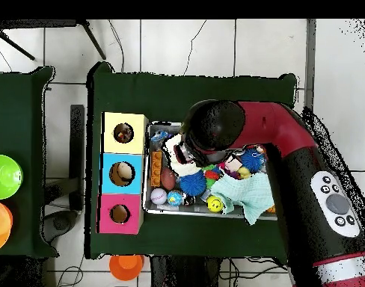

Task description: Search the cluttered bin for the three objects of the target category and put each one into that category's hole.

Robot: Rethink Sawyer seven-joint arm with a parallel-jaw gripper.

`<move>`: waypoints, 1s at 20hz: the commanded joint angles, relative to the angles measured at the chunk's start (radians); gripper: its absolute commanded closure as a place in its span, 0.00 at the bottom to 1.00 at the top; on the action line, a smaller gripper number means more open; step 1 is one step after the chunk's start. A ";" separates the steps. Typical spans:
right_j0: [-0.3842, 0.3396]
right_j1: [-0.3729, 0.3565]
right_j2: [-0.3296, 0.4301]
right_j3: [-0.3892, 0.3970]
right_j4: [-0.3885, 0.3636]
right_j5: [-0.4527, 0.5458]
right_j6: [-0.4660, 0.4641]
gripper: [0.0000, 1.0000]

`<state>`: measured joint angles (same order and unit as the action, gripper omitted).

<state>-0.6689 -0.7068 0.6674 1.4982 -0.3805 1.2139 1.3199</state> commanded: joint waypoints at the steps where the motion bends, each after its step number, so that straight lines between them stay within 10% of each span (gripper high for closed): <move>1: 0.002 0.053 -0.004 0.024 -0.064 -0.137 -0.057 1.00; 17: 0.019 0.096 -0.033 0.076 -0.069 -0.322 -0.010 1.00; 18: 0.020 0.097 -0.034 0.076 -0.068 -0.324 -0.008 0.00; 20: 0.021 0.098 -0.033 0.077 -0.069 -0.327 -0.006 0.00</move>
<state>-0.6595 -0.6494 0.6665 1.5236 -0.4117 0.9098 1.3199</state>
